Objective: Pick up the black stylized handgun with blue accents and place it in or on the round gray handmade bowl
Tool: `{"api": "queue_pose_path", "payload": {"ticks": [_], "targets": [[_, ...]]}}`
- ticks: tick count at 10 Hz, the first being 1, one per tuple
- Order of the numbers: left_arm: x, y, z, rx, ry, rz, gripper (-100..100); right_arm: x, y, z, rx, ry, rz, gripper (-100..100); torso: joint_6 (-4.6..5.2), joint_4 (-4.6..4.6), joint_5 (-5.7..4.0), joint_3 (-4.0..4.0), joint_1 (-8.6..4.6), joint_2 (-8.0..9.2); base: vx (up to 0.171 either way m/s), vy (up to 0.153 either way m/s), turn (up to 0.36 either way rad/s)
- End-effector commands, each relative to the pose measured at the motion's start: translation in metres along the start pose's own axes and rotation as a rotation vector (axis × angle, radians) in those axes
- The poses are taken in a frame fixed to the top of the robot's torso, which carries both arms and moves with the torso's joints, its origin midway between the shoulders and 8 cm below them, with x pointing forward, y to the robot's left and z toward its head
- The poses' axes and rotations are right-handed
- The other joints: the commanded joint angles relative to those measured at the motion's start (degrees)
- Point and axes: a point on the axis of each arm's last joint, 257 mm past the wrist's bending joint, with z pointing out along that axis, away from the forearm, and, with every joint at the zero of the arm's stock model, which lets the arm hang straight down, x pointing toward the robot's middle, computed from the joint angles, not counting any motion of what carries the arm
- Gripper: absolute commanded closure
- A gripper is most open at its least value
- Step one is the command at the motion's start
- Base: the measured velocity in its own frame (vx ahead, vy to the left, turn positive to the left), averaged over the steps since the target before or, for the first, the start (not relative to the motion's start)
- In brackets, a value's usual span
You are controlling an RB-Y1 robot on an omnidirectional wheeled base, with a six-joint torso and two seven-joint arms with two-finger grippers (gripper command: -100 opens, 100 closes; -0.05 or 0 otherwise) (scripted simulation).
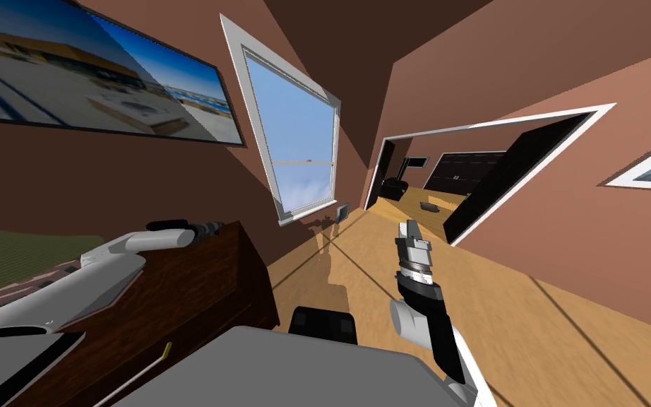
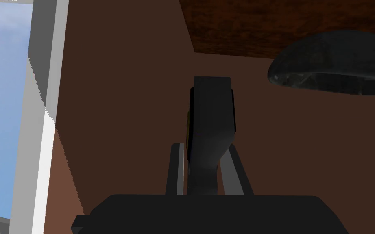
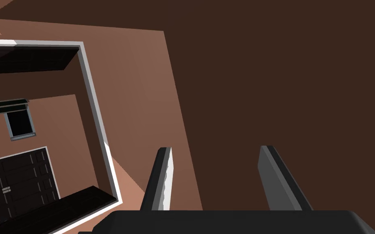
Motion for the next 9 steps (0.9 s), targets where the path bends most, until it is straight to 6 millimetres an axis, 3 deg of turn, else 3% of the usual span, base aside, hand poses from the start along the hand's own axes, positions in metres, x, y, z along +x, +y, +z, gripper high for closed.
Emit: {"api": "queue_pose_path", "payload": {"ticks": [1, 3, 9], "targets": [[-0.007, 0.014, 0.0, -0.022, -0.008, -0.007, 100, 0.0, 0.0, 0.0, 0.0, 0.0, 0.0, 0, 0.0, 0.0, 0.0, 0.0, 0.0, 0.0, -0.018, 0.086, -0.136], [-0.012, 0.024, -0.002, -0.037, -0.011, -0.009, 100, 0.0, 0.0, 0.0, 0.0, 0.0, 0.0, 0, -0.14, -0.04, 0.02, -0.03, -0.09, -0.02, -0.01, 0.042, -0.032], [-0.038, 0.123, -0.026, -0.202, -0.012, 0.005, 100, 0.0, 0.0, 0.0, 0.0, 0.0, 0.0, 0, -0.21, 0.01, 0.02, 0.12, 0.29, 0.23, -0.061, 0.126, -0.203]]}}
